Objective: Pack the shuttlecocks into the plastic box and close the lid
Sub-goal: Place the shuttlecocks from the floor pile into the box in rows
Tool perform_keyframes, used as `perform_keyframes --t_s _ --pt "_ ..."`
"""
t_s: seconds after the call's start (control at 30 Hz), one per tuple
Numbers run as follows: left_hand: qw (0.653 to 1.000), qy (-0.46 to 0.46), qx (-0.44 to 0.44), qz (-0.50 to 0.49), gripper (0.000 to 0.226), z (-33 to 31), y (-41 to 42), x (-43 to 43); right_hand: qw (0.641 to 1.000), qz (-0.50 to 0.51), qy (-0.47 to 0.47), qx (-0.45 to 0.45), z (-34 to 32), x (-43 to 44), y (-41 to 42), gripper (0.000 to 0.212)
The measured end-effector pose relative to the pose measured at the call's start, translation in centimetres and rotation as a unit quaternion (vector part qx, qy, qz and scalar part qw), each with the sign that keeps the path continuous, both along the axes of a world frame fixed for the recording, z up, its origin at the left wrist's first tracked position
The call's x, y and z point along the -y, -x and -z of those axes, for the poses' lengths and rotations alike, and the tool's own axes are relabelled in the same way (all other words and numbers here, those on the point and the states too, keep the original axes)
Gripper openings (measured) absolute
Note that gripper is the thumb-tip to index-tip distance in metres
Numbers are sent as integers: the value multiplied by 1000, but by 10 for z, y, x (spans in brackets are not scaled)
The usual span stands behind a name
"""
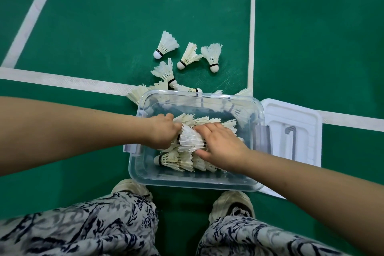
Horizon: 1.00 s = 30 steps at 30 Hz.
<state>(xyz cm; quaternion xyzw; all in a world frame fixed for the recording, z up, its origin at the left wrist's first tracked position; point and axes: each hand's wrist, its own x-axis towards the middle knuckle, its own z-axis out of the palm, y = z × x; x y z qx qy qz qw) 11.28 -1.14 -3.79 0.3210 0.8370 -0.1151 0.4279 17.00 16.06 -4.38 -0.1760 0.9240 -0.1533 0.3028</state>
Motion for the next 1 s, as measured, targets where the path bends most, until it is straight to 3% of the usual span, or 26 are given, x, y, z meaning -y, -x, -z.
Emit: perform_keyframes --t_s 0.2,0.33,0.57,0.8,1.0 --pt "998 37 45 -12 42 -3 6 -4 1000 -1 -2 12 0 -1 -1 63" --pt "996 59 64 -12 59 -2 6 -7 1000 -5 -2 14 1 0 0 62" --pt "993 18 76 -83 72 0 11 -11 1000 19 9 13 2 -2 0 64" --pt "947 -25 156 -279 39 4 16 -5 1000 13 6 14 5 -4 -2 59" --pt "929 -41 111 -351 32 9 14 -14 1000 16 7 14 5 -4 0 58"
